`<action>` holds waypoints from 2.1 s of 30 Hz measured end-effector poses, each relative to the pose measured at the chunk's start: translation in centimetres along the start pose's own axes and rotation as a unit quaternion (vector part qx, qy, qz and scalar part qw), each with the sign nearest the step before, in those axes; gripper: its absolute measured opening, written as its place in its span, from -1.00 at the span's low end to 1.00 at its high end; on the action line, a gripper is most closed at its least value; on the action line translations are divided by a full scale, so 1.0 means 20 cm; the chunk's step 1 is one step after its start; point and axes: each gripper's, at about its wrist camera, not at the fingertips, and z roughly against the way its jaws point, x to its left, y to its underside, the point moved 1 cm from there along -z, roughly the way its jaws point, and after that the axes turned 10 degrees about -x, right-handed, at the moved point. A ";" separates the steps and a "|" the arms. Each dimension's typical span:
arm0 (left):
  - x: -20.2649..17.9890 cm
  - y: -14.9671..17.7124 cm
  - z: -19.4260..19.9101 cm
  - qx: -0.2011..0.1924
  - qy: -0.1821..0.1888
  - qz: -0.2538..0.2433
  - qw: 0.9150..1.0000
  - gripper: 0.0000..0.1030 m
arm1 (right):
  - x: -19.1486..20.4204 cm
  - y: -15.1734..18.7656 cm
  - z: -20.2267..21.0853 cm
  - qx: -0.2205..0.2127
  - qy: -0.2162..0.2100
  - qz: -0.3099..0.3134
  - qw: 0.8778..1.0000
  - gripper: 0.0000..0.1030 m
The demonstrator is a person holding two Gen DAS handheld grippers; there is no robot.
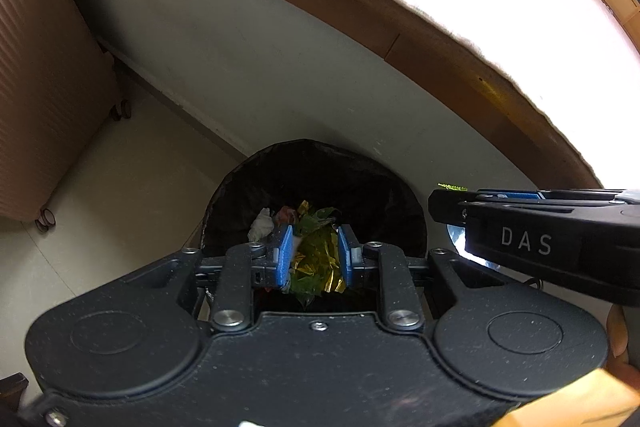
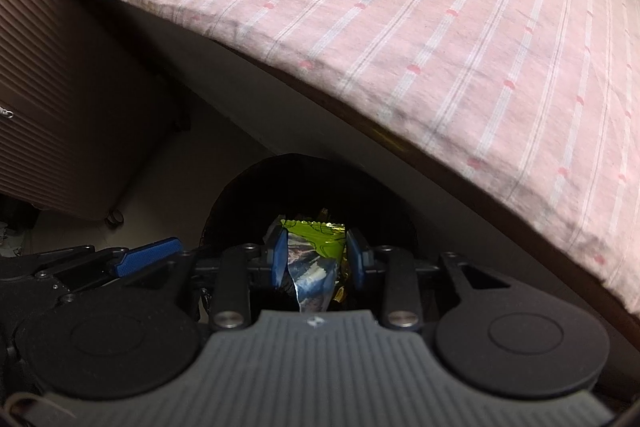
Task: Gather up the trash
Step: 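Lift the white candy and silver-green wrapper off the bed and lower them into the bin, then open both grippers to drop the candy and wrapper into the bin, then raise both open grippers back over the bed, then grasp the orange peel with the left gripper while the right gripper grasps the gold wrapper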
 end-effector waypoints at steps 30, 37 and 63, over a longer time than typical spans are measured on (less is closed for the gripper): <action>-0.14 -0.37 0.41 -0.129 -0.010 0.001 0.992 0.29 | -0.13 -0.33 0.46 -0.125 -0.050 -0.012 0.991 0.30; -0.37 -0.77 0.44 -0.181 0.019 0.000 0.983 0.43 | -0.47 -0.67 0.64 -0.217 -0.002 -0.052 0.975 0.38; -1.17 -1.53 -0.57 -0.148 0.010 -0.043 0.988 0.25 | -1.17 -1.13 0.24 -0.189 0.025 -0.055 0.980 0.50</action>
